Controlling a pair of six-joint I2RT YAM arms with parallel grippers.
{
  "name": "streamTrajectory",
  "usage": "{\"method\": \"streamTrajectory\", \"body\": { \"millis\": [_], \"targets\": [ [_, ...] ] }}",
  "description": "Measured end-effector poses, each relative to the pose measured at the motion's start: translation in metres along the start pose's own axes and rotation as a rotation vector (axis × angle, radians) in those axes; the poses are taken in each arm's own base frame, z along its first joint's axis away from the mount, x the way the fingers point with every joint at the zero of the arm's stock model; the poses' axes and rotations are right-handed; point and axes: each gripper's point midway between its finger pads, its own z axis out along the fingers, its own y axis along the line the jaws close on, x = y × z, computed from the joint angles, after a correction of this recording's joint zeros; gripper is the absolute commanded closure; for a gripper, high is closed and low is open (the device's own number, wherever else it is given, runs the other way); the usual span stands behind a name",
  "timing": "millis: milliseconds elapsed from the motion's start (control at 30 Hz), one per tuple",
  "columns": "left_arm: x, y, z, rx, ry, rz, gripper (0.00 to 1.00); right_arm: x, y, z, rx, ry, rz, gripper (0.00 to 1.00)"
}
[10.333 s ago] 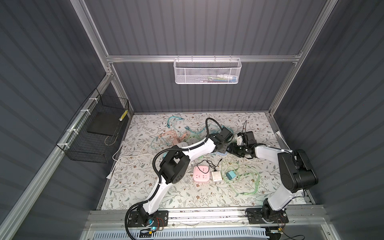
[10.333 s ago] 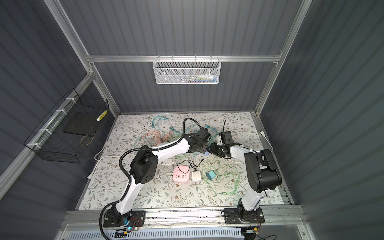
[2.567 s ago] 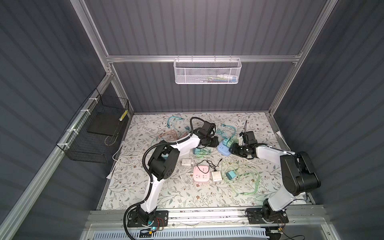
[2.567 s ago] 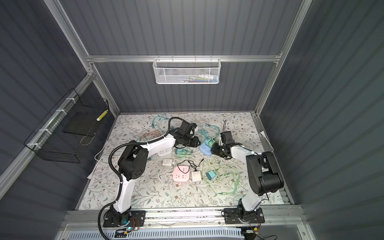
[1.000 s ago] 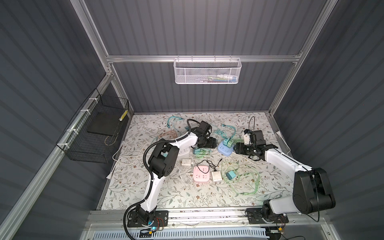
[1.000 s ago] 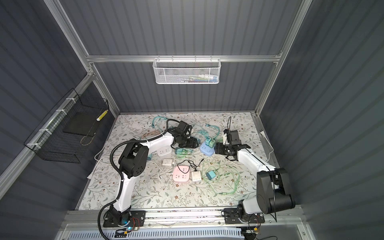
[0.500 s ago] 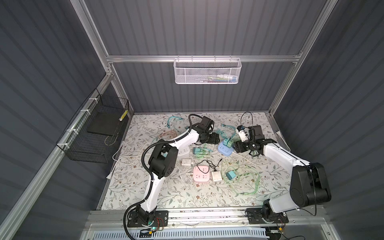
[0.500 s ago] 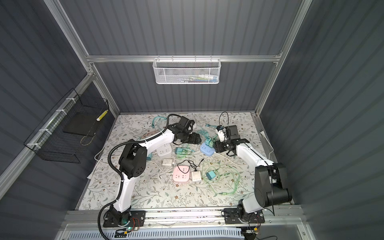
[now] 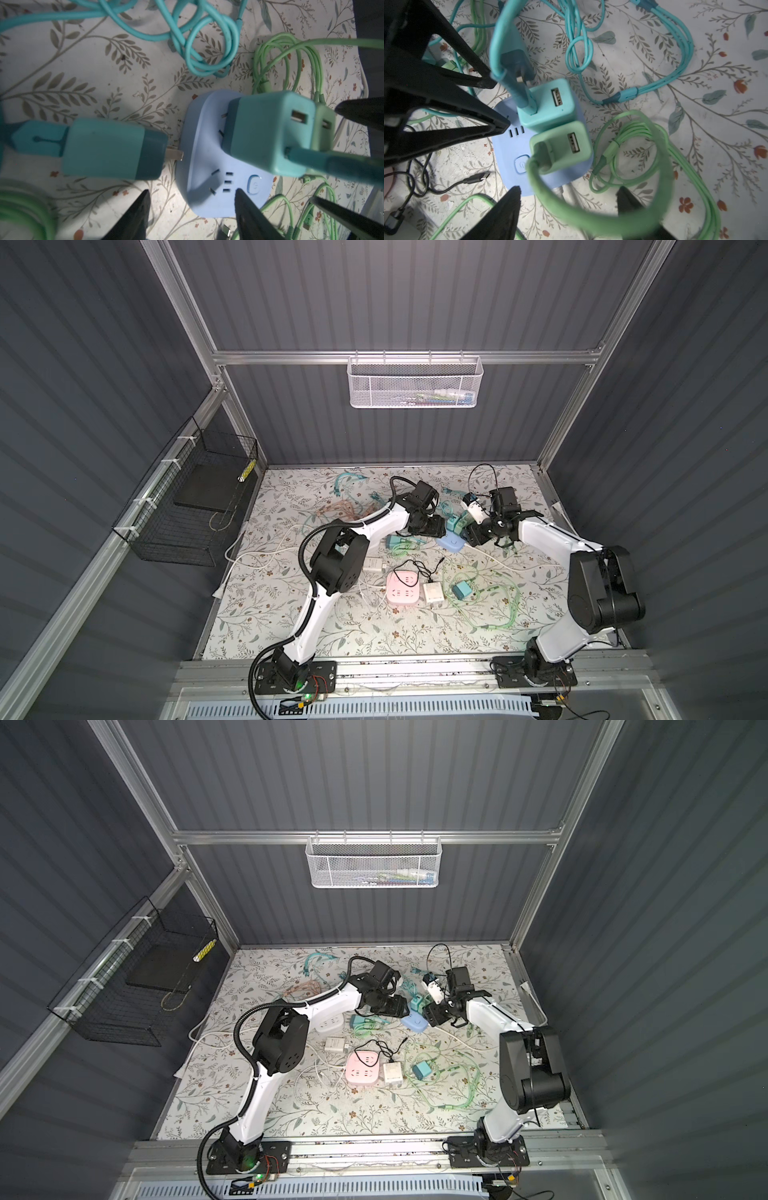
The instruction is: Pull the plug off the socket
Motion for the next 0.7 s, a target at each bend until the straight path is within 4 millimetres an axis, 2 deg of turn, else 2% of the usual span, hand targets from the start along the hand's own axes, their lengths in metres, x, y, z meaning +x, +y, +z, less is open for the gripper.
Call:
{"method": "streamTrajectory", "body": {
  "millis": [200, 700],
  "targets": [
    [0.003, 0.004, 0.009, -0.007, 0.016, -0.005, 0.36, -0.003, -0.003, 0.010, -0.011, 0.014, -0.034, 0.25],
    [-0.005, 0.002, 0.012, -0.006, 0.014, -0.004, 0.38, -0.006, 0.001, 0.029, -0.060, 0.047, -0.081, 0.32]
  ]
}}
